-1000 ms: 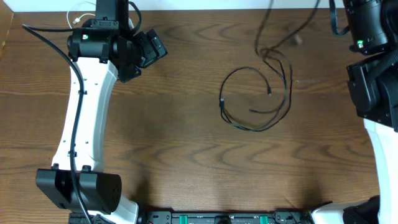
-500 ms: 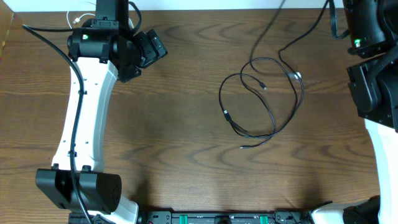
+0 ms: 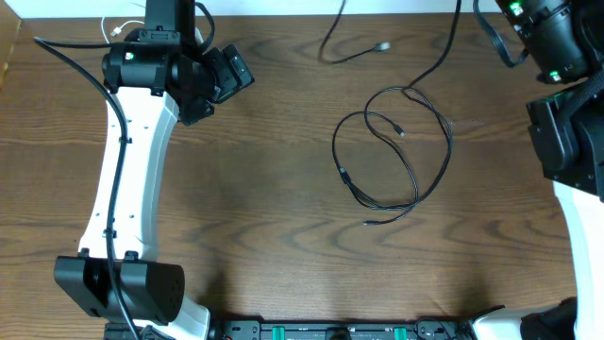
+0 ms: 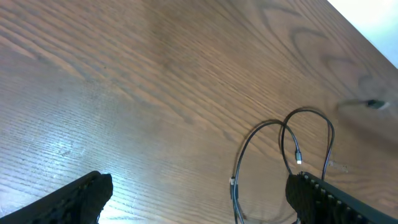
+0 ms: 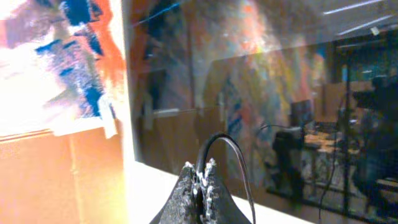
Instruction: Untangle cables
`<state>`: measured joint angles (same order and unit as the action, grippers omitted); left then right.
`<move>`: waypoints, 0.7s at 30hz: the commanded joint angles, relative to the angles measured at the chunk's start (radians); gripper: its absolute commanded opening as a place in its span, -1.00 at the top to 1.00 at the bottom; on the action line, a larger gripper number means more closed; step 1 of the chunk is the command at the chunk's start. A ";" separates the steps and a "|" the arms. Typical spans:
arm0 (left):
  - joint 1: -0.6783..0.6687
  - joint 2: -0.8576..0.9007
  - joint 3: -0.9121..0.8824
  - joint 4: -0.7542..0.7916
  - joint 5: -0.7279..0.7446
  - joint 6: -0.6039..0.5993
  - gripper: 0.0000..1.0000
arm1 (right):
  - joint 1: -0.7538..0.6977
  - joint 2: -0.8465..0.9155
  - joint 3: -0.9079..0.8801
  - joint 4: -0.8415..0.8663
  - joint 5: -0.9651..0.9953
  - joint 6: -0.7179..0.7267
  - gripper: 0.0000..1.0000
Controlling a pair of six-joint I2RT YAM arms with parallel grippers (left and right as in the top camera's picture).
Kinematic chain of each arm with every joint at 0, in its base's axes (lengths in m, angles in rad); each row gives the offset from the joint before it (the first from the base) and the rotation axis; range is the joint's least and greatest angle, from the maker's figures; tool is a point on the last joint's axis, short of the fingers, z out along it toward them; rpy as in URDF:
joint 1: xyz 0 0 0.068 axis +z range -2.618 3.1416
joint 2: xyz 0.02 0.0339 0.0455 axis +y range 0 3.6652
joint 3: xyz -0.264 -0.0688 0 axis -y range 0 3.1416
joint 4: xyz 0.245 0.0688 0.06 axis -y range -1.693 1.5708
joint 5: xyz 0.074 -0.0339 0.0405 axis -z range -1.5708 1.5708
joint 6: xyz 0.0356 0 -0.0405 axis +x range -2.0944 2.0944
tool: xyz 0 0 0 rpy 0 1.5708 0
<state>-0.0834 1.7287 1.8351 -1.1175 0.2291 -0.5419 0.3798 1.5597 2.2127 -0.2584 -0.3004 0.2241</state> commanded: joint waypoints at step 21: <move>-0.076 0.005 -0.008 -0.093 0.258 0.317 -0.91 | -0.032 0.221 0.016 -0.465 0.115 0.452 0.98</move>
<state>-0.1154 1.7287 1.8347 -1.2049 0.4377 -0.4053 0.3527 1.7374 2.2211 -0.7536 -0.2283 0.4881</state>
